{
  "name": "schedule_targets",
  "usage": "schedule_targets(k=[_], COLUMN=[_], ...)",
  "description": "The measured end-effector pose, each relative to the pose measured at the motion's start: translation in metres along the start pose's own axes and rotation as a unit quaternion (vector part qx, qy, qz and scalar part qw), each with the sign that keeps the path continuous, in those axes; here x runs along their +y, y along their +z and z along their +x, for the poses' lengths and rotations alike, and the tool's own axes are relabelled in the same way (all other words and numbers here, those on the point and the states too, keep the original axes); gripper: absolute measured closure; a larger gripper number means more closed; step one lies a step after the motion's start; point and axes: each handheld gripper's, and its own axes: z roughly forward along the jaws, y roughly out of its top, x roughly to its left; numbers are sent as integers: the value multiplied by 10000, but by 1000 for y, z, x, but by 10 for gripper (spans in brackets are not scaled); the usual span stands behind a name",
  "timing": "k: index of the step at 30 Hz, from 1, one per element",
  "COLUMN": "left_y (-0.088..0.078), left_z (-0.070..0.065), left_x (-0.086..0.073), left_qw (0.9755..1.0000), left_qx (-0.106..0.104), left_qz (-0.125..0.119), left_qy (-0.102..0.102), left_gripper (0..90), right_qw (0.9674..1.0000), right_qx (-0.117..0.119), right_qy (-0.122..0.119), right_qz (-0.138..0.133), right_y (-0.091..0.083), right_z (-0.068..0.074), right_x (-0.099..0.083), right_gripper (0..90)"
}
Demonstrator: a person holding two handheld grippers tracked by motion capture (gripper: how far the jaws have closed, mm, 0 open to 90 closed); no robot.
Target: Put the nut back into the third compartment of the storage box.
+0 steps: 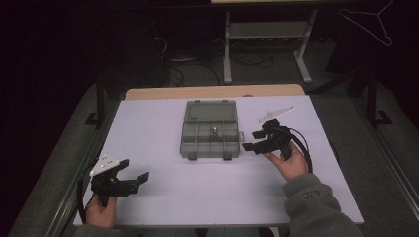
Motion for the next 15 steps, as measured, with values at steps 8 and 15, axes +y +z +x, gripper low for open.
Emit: schedule_targets(k=[8,15], left_y=[0,-1], left_z=[0,0], left_x=[0,0], left_qw=[10000,10000], left_qx=[2,-18], left_qz=[16,-14], left_qy=[35,56], left_gripper=[130,131], right_qw=[9998,9994], right_qx=[-64,-187], right_qy=[136,183], right_qz=[-106,-235], right_y=[-13,-24], right_z=[3,8], right_x=[-21,-40], right_gripper=[303,269])
